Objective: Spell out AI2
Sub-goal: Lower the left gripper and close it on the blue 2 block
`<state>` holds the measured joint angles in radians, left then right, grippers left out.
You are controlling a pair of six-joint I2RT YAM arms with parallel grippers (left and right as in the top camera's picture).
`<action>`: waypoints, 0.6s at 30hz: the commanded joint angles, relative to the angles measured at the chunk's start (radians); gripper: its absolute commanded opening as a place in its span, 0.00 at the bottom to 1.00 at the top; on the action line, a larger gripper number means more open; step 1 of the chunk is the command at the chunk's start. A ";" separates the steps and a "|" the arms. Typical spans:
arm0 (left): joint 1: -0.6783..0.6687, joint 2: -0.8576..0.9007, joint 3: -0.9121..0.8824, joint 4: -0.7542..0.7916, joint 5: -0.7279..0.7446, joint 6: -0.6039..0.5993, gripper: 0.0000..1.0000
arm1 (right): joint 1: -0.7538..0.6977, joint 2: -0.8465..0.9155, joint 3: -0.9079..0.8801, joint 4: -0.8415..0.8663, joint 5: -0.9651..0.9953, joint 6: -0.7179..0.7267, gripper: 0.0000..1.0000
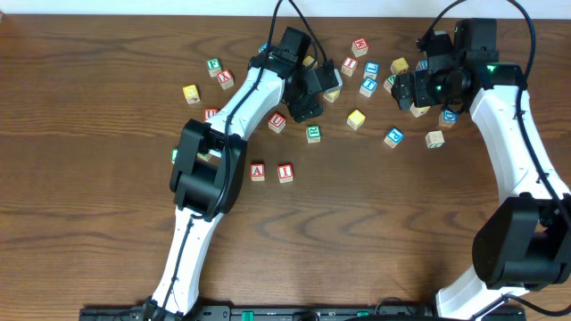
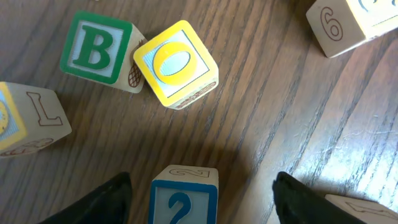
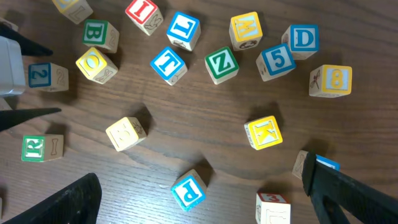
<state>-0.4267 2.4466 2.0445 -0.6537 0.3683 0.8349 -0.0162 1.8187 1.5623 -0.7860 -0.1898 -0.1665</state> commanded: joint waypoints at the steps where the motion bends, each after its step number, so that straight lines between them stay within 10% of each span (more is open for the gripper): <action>1: 0.005 0.014 0.017 -0.003 0.013 -0.022 0.70 | 0.004 -0.015 0.023 -0.003 0.004 -0.014 0.99; 18: 0.019 0.014 0.016 -0.022 0.013 -0.043 0.50 | 0.003 -0.015 0.023 -0.019 0.004 -0.014 0.99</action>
<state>-0.4145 2.4466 2.0445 -0.6693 0.3683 0.8047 -0.0162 1.8187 1.5623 -0.8013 -0.1867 -0.1665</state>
